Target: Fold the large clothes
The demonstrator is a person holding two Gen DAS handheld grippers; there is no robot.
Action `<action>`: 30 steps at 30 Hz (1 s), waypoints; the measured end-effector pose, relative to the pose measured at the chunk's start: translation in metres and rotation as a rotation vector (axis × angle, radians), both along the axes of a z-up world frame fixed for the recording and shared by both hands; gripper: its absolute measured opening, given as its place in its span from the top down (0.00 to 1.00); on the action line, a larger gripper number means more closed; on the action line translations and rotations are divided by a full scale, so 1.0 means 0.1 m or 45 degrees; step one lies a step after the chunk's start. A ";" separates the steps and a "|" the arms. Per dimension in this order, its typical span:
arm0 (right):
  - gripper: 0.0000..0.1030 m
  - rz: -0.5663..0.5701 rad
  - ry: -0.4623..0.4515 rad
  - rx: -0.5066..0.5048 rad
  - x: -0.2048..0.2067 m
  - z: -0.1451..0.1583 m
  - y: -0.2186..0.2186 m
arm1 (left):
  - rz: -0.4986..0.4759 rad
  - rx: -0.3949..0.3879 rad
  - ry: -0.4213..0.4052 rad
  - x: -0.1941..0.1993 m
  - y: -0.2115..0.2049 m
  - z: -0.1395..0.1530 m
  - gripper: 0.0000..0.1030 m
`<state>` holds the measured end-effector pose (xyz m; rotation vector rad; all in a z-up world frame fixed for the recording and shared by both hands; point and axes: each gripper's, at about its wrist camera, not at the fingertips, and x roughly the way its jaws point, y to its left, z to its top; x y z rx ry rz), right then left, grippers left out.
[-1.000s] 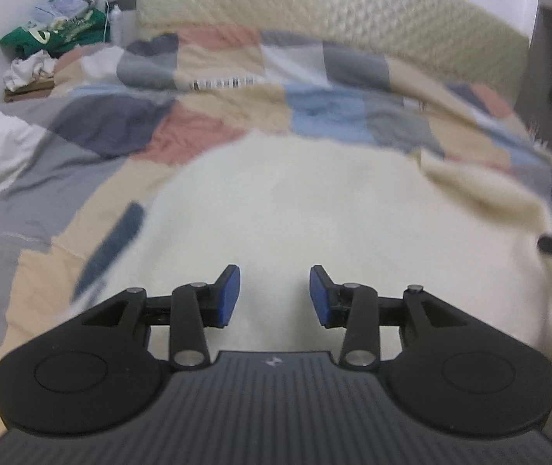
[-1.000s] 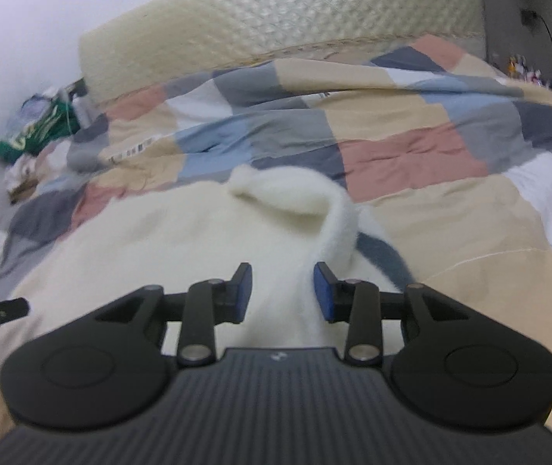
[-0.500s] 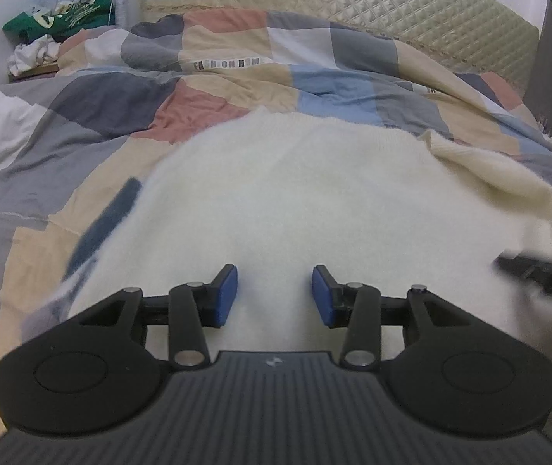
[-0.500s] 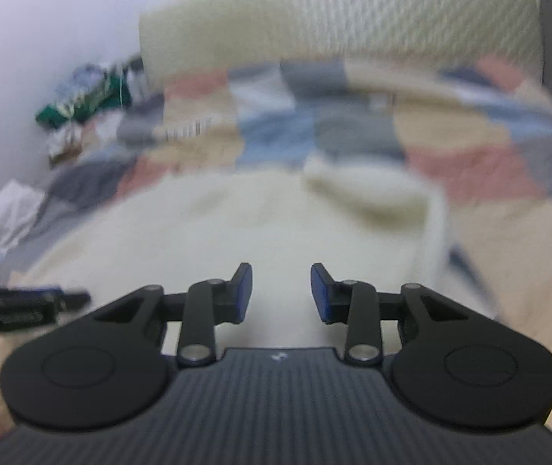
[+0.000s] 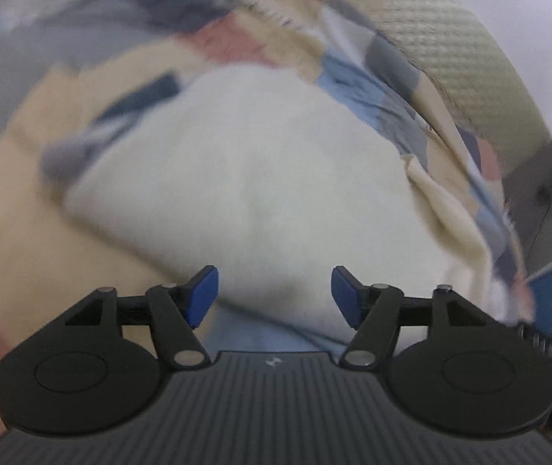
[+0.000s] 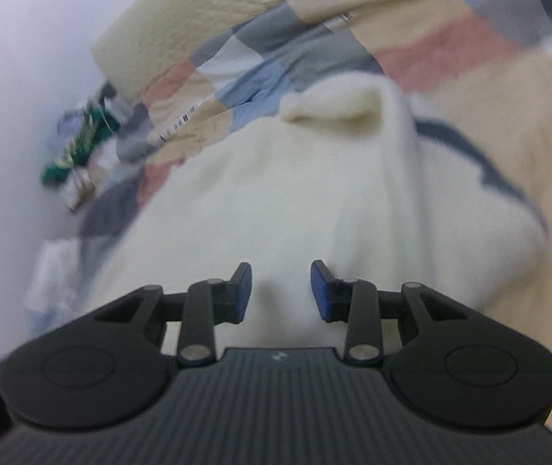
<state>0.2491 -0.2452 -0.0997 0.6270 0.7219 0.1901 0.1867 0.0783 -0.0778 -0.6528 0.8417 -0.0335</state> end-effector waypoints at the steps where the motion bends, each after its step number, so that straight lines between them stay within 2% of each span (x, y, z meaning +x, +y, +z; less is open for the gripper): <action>1: 0.51 -0.011 0.011 0.064 -0.08 -0.02 -0.02 | 0.025 -0.084 0.033 -0.01 0.06 -0.06 0.30; 3: 0.27 -0.028 0.047 0.182 -0.18 -0.09 -0.06 | 0.065 -0.249 0.104 0.01 0.16 -0.22 0.30; 7: 0.27 -0.078 0.175 0.319 -0.15 -0.31 -0.08 | 0.164 -0.511 0.216 0.09 0.35 -0.58 0.30; 9: 0.27 -0.128 0.213 0.379 -0.09 -0.42 -0.13 | 0.221 -0.608 0.211 0.14 0.45 -0.70 0.30; 12: 0.27 -0.244 0.250 0.453 -0.03 -0.55 -0.25 | 0.303 -0.678 0.152 0.18 0.55 -0.74 0.31; 14: 0.29 -0.337 0.242 0.491 -0.01 -0.60 -0.36 | 0.343 -0.683 0.129 0.22 0.58 -0.75 0.32; 17: 0.36 -0.425 0.223 0.518 0.01 -0.64 -0.49 | 0.366 -0.650 0.122 0.22 0.56 -0.76 0.43; 19: 0.39 -0.443 0.222 0.553 0.02 -0.68 -0.51 | 0.358 -0.604 0.083 0.19 0.53 -0.70 0.53; 20: 0.44 -0.435 0.216 0.526 0.03 -0.66 -0.49 | 0.349 -0.576 0.058 0.18 0.52 -0.65 0.59; 21: 0.50 -0.419 0.199 0.475 0.04 -0.61 -0.45 | 0.333 -0.539 0.028 0.16 0.52 -0.59 0.64; 24: 0.66 -0.368 0.098 0.360 0.01 -0.38 -0.36 | 0.265 -0.388 -0.089 0.09 0.45 -0.33 0.71; 27: 0.70 -0.304 -0.027 0.282 -0.07 -0.13 -0.33 | 0.218 -0.319 -0.210 -0.04 0.43 -0.04 0.72; 30: 0.70 -0.268 -0.108 0.289 -0.23 0.10 -0.34 | 0.189 -0.317 -0.250 -0.25 0.44 0.24 0.72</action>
